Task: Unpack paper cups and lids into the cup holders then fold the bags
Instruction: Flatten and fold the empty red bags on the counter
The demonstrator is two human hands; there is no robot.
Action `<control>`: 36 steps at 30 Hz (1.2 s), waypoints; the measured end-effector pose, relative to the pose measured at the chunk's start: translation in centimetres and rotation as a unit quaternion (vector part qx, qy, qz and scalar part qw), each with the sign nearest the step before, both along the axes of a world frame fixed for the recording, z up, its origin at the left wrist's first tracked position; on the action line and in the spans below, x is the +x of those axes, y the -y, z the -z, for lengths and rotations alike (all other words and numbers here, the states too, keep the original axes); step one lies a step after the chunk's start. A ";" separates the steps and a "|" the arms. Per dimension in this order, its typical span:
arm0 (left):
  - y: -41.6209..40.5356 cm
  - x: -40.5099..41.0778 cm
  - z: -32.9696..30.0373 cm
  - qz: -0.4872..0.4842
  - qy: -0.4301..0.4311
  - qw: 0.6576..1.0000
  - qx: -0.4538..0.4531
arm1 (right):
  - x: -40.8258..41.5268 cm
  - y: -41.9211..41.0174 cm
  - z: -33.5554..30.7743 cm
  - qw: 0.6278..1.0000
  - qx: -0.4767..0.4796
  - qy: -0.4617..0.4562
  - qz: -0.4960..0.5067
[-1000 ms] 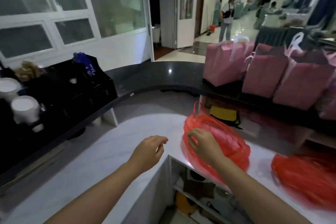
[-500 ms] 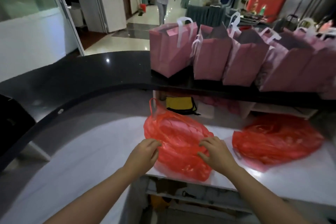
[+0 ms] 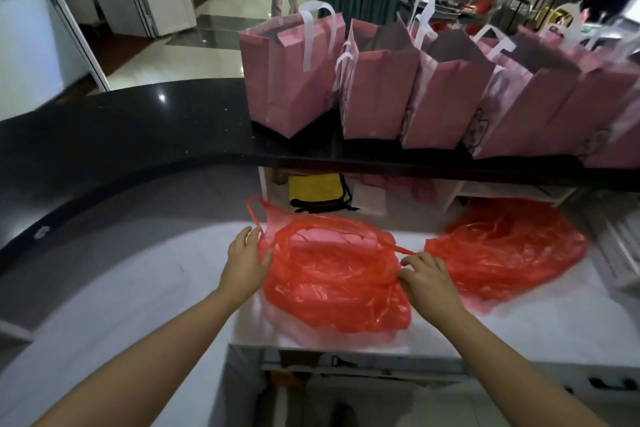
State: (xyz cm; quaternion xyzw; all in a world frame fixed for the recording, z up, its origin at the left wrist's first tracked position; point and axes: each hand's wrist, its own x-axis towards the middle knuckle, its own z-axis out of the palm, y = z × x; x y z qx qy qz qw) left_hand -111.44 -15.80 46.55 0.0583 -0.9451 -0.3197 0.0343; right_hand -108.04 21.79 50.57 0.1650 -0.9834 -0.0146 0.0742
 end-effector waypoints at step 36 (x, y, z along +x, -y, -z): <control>1.4 0.7 2.3 -0.070 0.084 0.977 0.185 | -15.4 21.4 -9.1 0.924 -0.270 0.260 -0.079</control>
